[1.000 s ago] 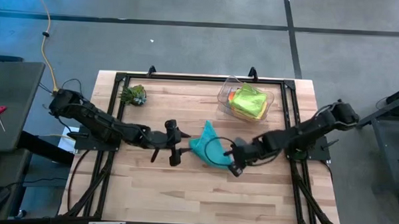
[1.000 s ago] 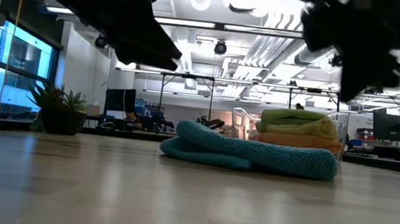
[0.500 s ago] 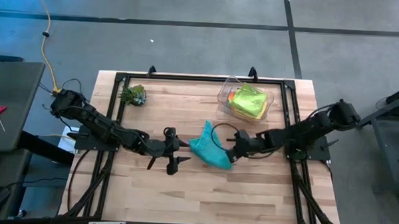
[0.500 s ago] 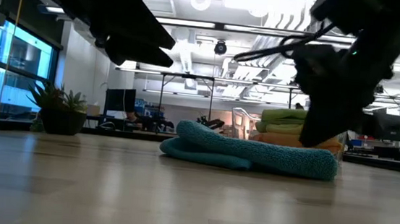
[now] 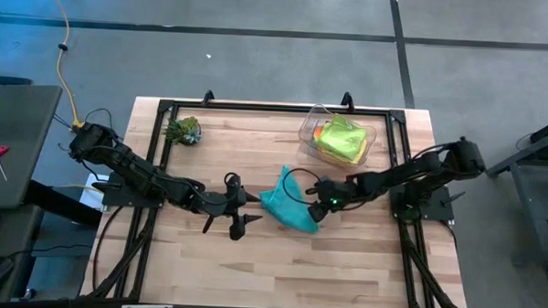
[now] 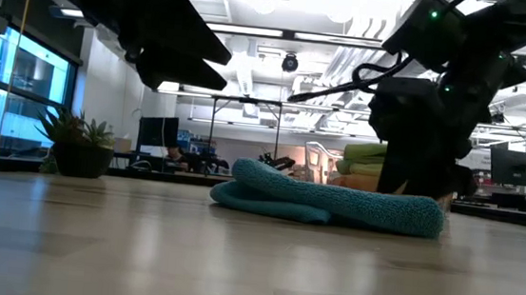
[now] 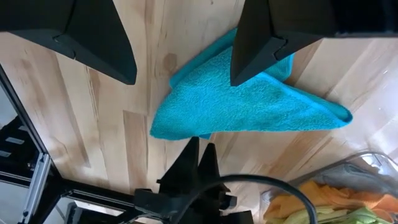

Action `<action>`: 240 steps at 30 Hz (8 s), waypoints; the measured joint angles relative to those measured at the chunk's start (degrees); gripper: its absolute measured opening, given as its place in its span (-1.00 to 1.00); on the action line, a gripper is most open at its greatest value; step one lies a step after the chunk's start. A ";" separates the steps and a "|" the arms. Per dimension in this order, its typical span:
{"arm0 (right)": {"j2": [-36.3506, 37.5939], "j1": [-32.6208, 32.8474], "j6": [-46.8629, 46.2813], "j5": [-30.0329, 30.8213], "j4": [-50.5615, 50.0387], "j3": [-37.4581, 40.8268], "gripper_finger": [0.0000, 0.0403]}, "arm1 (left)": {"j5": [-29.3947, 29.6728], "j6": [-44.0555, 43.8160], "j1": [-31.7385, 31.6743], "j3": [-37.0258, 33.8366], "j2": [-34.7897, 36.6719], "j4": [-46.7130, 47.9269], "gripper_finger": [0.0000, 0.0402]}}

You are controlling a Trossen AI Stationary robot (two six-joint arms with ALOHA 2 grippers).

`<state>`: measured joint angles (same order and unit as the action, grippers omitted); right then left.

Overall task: Fold microfiber towels
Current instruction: Fold the blue microfiber towel

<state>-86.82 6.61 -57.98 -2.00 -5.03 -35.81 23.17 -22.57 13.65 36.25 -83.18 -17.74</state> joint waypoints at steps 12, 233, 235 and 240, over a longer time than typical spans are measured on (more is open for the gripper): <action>-4.96 0.02 -0.22 1.94 3.91 -0.15 -0.36 | 0.19 0.00 0.00 -0.02 0.02 -0.02 0.23; 7.07 18.03 10.42 2.45 -40.14 -39.01 -1.00 | -3.38 25.78 1.10 25.24 -34.93 4.10 -0.24; 7.07 18.01 10.43 2.46 -40.16 -39.01 -1.00 | -3.77 25.70 0.51 25.24 -34.93 4.88 -0.24; 7.07 18.03 10.33 3.02 -40.11 -39.01 -1.00 | -3.94 24.30 -0.45 25.24 -34.93 3.59 -0.27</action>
<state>-79.75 24.64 -47.65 1.02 -45.14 -74.83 19.22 1.74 13.20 61.49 -118.10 -14.15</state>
